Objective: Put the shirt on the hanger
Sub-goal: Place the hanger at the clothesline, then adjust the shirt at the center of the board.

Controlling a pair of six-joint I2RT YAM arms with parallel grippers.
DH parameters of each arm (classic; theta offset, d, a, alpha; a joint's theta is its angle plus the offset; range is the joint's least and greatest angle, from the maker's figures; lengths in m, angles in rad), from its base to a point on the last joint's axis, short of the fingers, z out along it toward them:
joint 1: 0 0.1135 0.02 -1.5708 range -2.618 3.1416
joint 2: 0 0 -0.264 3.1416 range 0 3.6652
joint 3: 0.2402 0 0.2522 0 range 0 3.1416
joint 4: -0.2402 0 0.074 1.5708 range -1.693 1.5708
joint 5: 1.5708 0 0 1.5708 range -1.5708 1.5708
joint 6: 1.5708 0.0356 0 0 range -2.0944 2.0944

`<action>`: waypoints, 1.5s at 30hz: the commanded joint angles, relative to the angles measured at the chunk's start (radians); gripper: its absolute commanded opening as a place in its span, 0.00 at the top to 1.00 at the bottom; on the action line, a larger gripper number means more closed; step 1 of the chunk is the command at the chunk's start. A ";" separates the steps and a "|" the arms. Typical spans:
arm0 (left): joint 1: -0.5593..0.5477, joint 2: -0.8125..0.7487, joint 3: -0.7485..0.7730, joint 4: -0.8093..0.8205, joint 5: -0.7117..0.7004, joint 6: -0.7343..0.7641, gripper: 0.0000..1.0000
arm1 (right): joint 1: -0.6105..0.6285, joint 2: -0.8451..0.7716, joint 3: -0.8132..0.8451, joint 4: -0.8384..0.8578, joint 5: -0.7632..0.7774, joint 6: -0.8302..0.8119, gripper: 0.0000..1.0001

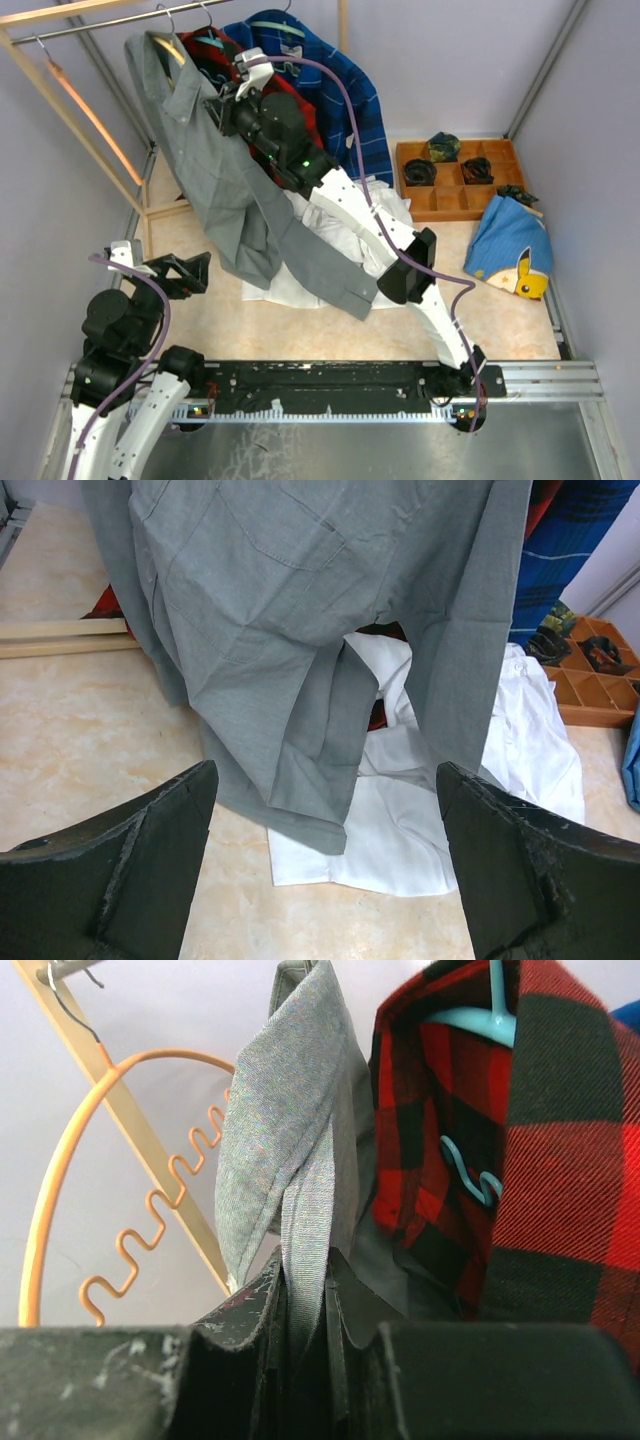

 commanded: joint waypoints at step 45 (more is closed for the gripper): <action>-0.002 0.184 0.013 0.004 -0.096 0.004 0.01 | 0.127 -1.202 -1.676 -0.229 0.196 0.030 0.08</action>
